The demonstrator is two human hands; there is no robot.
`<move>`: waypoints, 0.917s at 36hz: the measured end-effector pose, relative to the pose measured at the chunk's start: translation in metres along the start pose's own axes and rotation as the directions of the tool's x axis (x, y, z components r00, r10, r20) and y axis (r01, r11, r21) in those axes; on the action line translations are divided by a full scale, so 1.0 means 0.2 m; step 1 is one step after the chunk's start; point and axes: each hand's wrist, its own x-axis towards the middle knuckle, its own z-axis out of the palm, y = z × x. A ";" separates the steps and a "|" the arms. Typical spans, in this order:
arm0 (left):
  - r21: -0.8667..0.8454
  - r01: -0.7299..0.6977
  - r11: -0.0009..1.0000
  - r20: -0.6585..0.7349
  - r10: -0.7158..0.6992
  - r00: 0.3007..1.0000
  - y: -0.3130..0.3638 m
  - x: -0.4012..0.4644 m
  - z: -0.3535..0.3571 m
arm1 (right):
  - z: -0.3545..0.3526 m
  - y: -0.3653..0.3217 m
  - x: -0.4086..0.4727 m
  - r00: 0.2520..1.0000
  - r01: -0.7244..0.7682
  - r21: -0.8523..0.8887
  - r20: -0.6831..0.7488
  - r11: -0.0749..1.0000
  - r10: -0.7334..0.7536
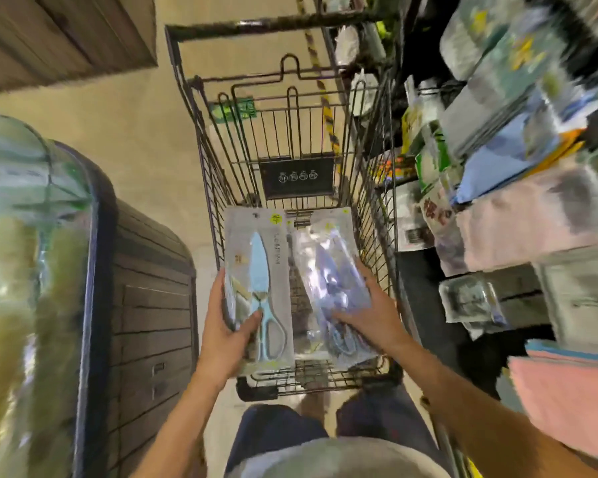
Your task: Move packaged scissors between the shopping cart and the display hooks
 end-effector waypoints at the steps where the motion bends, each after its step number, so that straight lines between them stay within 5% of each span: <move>1: 0.014 -0.023 1.000 -0.001 0.023 1.000 0.03 -0.02 -0.02 | -0.02 -0.03 -0.03 1.000 -0.014 0.037 -0.020 0.999 0.015; 20: -0.051 -0.315 0.948 0.204 0.318 0.926 0.51 -0.34 0.11 | -0.46 -0.16 -0.82 0.926 0.166 0.327 -0.375 0.930 -0.033; 33: -0.074 -0.466 0.882 0.421 0.451 0.787 0.54 -1.02 0.53 | -0.69 0.11 -1.66 0.757 0.315 0.308 -0.652 0.898 -0.042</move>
